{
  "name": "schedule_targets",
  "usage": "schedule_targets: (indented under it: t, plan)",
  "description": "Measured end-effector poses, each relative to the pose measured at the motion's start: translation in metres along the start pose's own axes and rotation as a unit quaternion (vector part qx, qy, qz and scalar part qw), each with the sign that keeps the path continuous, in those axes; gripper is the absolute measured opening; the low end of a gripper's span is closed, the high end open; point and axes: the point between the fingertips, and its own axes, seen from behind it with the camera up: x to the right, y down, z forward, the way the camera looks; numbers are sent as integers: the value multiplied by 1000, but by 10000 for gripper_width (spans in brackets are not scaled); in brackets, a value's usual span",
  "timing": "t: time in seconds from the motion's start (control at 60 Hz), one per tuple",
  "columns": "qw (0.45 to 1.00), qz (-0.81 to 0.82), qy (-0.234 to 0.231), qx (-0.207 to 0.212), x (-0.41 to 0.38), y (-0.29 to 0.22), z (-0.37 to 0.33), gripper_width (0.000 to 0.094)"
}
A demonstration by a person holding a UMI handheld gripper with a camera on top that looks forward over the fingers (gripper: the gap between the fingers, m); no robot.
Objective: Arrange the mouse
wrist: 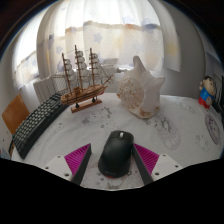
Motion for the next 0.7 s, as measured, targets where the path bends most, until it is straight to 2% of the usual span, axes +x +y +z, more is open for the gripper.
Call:
schedule_targets:
  t: [0.1, 0.167, 0.217, 0.35, 0.533, 0.7]
  plan:
    - [1000, -17, -4, 0, -3, -5, 10, 821]
    - [1000, -27, 1, 4, -1, -6, 13, 682]
    - [999, -33, -9, 5, -4, -8, 12, 506]
    - [998, -68, 3, 4, -2, -15, 7, 447]
    - [997, -55, -4, 45, 10, -61, -51, 423]
    - [996, -21, 11, 88, 86, -121, -124, 422]
